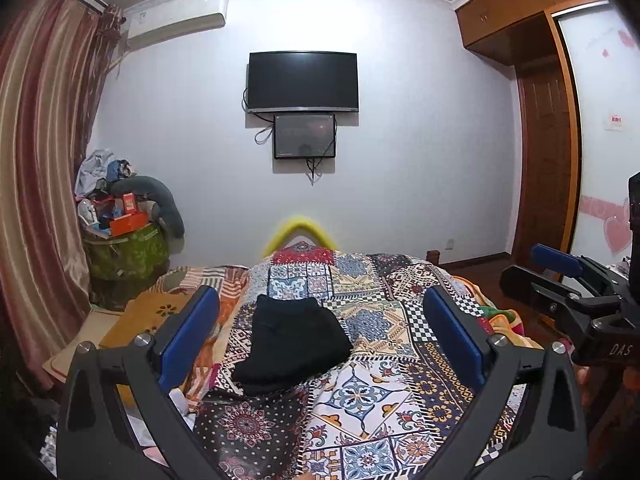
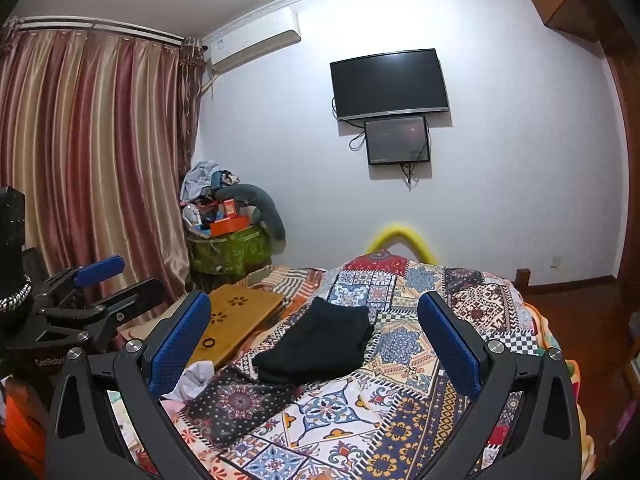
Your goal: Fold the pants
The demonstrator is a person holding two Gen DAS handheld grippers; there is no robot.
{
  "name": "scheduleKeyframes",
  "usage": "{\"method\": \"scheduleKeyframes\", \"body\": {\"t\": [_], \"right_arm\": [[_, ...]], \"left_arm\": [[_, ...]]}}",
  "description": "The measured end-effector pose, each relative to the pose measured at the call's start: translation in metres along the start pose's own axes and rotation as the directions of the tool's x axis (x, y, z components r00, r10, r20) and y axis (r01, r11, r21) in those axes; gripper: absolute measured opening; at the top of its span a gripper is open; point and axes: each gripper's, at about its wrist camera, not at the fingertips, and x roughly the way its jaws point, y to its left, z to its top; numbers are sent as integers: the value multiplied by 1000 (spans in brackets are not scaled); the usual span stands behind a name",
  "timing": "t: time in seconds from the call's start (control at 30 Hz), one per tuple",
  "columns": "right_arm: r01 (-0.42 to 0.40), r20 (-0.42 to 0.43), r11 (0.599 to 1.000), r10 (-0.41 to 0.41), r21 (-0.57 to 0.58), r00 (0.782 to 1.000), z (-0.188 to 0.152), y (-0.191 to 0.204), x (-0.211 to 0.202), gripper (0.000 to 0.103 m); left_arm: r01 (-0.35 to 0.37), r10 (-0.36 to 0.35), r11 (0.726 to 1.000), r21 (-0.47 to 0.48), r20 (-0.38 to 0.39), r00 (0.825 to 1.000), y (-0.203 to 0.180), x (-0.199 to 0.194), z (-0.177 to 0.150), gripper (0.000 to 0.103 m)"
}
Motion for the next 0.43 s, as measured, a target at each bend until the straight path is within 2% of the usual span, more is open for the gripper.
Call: {"method": "scheduleKeyframes", "body": {"t": [0.43], "right_arm": [[-1,-3,1000,1,-2,1000,0,3,-2,103]], "left_arm": [[9,-10,999,-54,-23,1000,9,5,-1,103]]}}
